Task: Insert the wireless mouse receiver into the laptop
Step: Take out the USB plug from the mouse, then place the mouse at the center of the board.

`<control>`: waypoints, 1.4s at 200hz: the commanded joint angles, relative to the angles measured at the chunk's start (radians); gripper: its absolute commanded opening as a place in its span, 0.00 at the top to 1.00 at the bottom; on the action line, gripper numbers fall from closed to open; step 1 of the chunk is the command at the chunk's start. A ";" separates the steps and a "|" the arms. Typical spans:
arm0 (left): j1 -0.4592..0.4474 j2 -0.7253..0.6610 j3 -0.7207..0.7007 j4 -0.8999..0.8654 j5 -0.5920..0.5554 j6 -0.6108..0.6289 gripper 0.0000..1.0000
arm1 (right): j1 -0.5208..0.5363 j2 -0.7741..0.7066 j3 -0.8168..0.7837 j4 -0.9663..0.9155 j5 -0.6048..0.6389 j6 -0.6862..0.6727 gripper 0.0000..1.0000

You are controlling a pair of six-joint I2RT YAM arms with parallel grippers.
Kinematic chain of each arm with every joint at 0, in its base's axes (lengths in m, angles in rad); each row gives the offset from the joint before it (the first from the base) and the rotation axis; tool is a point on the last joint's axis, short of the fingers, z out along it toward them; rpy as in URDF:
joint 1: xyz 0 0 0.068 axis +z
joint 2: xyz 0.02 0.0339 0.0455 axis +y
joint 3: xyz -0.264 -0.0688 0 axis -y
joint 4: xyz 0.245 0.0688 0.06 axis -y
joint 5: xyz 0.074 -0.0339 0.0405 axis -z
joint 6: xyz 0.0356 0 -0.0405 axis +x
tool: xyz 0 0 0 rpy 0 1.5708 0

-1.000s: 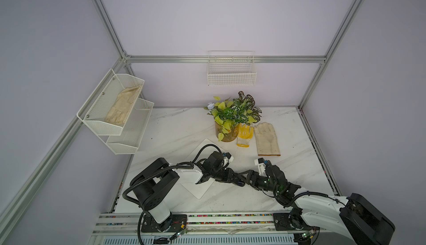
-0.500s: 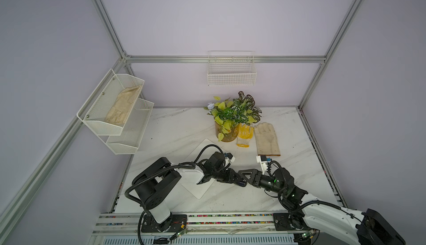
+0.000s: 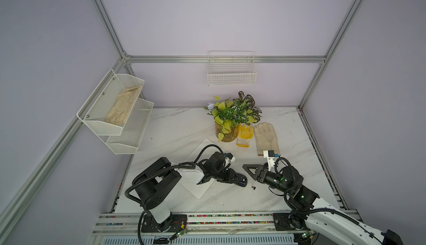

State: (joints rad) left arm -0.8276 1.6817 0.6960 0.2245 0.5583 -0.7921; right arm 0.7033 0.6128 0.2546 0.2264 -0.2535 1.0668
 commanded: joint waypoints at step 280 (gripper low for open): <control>-0.179 -0.447 -0.243 -0.159 -0.367 -0.128 0.00 | -0.010 0.118 0.318 -0.355 0.127 -0.191 0.05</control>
State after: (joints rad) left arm -1.0203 1.3277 0.4469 0.1894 0.3325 -0.9916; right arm 0.6975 0.6914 0.5030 -0.0998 -0.1238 0.9268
